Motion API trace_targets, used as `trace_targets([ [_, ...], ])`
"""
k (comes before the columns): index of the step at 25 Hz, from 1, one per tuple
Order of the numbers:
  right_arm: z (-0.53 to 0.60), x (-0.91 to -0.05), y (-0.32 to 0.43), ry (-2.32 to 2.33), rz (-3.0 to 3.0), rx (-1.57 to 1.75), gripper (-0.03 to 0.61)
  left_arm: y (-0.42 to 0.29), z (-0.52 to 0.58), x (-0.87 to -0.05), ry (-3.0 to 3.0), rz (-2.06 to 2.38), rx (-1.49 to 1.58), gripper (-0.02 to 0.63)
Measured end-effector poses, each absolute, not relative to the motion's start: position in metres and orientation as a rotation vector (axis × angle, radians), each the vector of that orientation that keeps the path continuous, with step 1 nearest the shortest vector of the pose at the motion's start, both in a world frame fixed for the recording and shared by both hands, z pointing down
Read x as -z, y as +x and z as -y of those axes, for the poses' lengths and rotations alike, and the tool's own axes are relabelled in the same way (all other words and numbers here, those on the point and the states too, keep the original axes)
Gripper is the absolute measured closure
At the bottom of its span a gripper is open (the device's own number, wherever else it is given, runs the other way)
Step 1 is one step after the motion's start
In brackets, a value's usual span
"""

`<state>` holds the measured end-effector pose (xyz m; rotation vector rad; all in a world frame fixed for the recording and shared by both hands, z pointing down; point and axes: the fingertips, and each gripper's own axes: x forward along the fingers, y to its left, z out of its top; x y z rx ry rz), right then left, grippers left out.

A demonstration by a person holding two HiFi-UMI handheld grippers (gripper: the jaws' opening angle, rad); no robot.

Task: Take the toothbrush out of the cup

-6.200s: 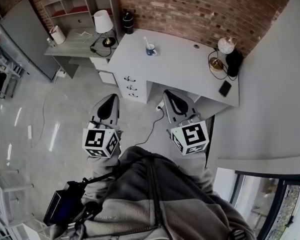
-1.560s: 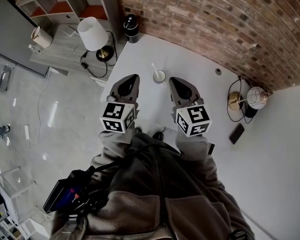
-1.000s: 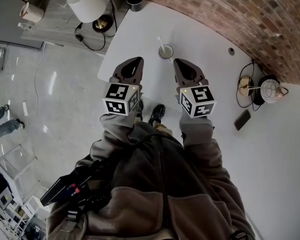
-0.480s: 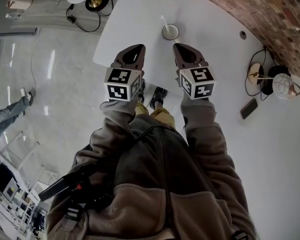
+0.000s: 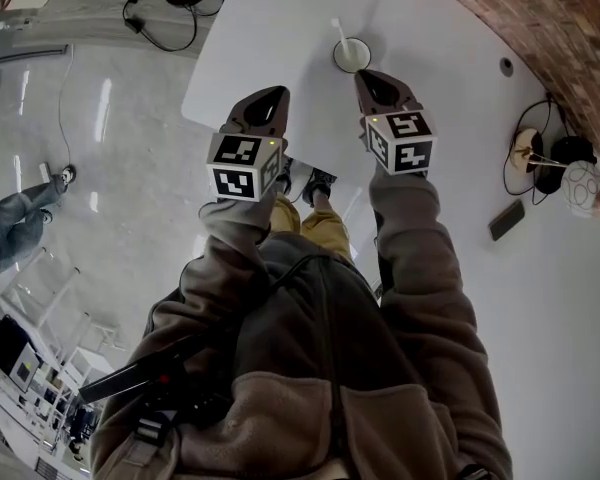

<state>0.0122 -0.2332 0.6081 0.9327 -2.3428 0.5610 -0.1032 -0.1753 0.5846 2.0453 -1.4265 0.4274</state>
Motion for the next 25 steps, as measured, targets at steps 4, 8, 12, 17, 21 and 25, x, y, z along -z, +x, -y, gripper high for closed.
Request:
trace_targets([
  [4, 0.245, -0.624, 0.006, 0.887, 2.334, -0.546, 0.575, -0.107, 0.177, -0.594, 2.029, 1.425, -0.434, 0.609],
  [8, 0.257, -0.638, 0.001, 0.848, 2.317, -0.523, 0.575, -0.11, 0.179, -0.601, 2.018, 1.424, -0.438, 0.609],
  [12, 0.266, -0.653, -0.002, 0.818, 2.286, -0.502, 0.572, -0.113, 0.18, -0.606, 2.006, 1.423, -0.44, 0.609],
  [17, 0.272, -0.671, -0.006, 0.77, 2.243, -0.471, 0.538, -0.117, 0.178, -0.612, 1.993, 1.421, -0.445, 0.609],
  [21, 0.276, -0.682, -0.009, 0.74, 2.199, -0.43, 0.528, -0.119, 0.178, -0.615, 1.987, 1.417, -0.448, 0.609],
  [25, 0.28, -0.691, -0.012, 0.729, 2.159, -0.406, 0.528, -0.122, 0.177, -0.618, 1.978, 1.418, -0.451, 0.609],
])
